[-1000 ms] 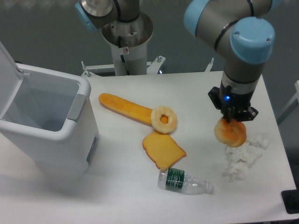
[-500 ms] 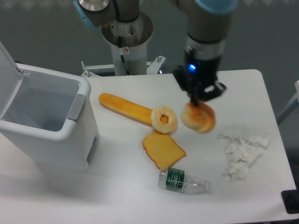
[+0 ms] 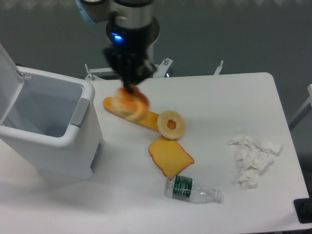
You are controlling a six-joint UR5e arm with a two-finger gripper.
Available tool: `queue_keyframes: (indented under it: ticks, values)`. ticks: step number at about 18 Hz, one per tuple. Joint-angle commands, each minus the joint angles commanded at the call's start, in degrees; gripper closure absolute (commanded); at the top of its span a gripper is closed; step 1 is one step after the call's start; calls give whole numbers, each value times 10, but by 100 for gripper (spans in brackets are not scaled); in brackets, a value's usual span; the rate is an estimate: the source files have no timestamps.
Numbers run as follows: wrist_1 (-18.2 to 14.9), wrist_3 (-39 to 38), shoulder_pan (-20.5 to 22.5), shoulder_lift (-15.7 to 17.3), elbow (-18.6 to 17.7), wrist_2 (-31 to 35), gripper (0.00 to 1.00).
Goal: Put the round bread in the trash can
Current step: 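Lift the held round orange bun and carry it toward the trash can, then open the gripper above the trash can to drop the bun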
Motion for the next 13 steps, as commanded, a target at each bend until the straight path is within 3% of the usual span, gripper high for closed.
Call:
queue_keyframes:
  ticks: [2, 3, 5, 6, 7, 8, 13]
  values:
    - [-1, -25, -33, 0, -4, -4, 100]
    - [-1, -40, -46, 0, -10, -13, 93]
    - [0, -61, -58, 0, -11, -33, 68]
    - [0, -63, -63, 0, -11, -52, 50]
    - [0, -63, -63, 2, -11, -68, 7]
    - [1, -64, -63, 6, -11, -72, 0]
    - [24, -52, -62, 16, -10, -62, 0]
